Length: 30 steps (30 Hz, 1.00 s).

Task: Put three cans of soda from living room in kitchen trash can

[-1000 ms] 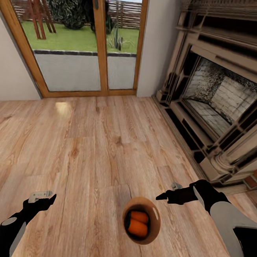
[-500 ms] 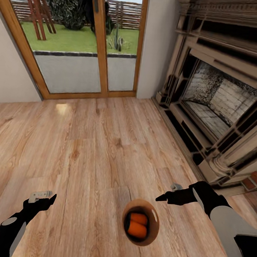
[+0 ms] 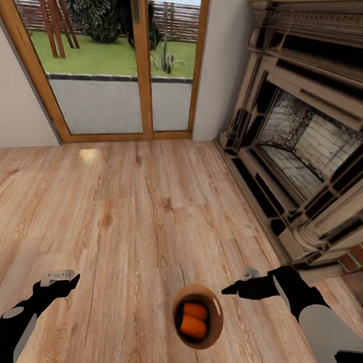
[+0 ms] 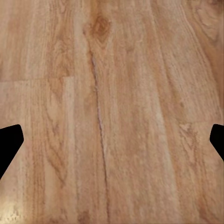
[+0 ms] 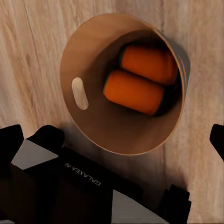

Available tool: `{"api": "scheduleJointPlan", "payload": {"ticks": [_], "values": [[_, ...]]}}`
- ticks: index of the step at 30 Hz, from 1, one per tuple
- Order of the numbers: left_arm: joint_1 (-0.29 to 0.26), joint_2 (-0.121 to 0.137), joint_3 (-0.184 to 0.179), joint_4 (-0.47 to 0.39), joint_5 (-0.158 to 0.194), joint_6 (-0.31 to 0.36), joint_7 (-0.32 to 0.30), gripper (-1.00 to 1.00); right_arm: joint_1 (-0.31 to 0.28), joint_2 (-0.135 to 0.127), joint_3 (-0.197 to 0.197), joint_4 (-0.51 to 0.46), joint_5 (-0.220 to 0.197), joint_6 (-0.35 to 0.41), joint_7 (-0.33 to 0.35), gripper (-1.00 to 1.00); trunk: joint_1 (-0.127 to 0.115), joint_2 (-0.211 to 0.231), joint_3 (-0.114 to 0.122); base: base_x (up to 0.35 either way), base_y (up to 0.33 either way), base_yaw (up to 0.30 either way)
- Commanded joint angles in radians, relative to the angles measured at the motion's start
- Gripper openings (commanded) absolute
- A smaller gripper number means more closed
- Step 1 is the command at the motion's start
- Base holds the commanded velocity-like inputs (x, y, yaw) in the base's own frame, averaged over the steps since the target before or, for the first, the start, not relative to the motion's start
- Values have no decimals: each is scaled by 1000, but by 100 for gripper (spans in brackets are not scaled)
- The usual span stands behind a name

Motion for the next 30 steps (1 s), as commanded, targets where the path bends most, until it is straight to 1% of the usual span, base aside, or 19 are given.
{"api": "scheduleJointPlan", "payload": {"ticks": [1, 5, 6, 7, 8, 15, 16, 22, 23, 24, 28, 29, 30], "values": [[0, 0, 0, 0, 0, 0, -1, 100, 13, -1, 0, -1, 0, -23, 0, 100, -4, 7, 3, 0, 0, 0], [0, -1, -3, 1, -1, 0, -2, 100, 43, -4, 2, 0, 2, -87, 0, 100, -19, 35, 16, 0, 0, 0], [0, -1, -6, 1, -1, 0, -2, 100, 64, -8, 4, 0, 2, -118, -1, 100, -23, 42, 19, 0, 0, 0], [0, 0, -8, 1, -1, 0, -2, 100, 76, -9, 5, 0, 3, -133, -1, 100, -27, 49, 22, 0, 0, 0], [0, 0, -13, 5, -1, 0, -3, 100, 101, -14, 7, 0, 3, -163, -1, 100, -31, 56, 25, 0, 0, 0], [0, 1, -27, 37, 0, 0, -7, 100, 176, -36, 9, 0, 5, -273, 2, 100, -58, 105, 47, 0, 0, 0], [0, 1, -29, 42, 0, 0, -7, 100, 195, -48, 9, 0, 5, -301, 1, 100, -61, 112, 50, 0, 0, 0], [-1, 2, -37, 48, -1, 0, -9, 100, 239, -85, 9, 3, 3, -379, 0, 100, -84, 154, 69, 0, 0, 0], [-1, 2, -44, 50, -1, 1, -10, 100, 244, -89, 9, 3, 2, -393, 0, 100, -88, 161, 72, 0, 0, 0], [-1, 4, -78, 62, -1, 2, -10, 100, 257, -99, 8, 5, 2, -432, 0, 100, -92, 168, 75, 0, 0, 0], [-1, 5, -133, 91, -1, 3, -9, 100, 269, -105, 7, 6, 1, -465, 0, 100, -107, 196, 88, 0, 0, 0], [-1, 5, -156, 120, 0, 2, -9, 100, 276, -107, 7, 6, 1, -478, 0, 100, -111, 203, 91, 0, 0, 0], [-1, 5, -161, 129, 0, 1, -9, 100, 279, -108, 7, 6, 1, -483, -1, 100, -115, 210, 94, 0, 0, 0]]}}
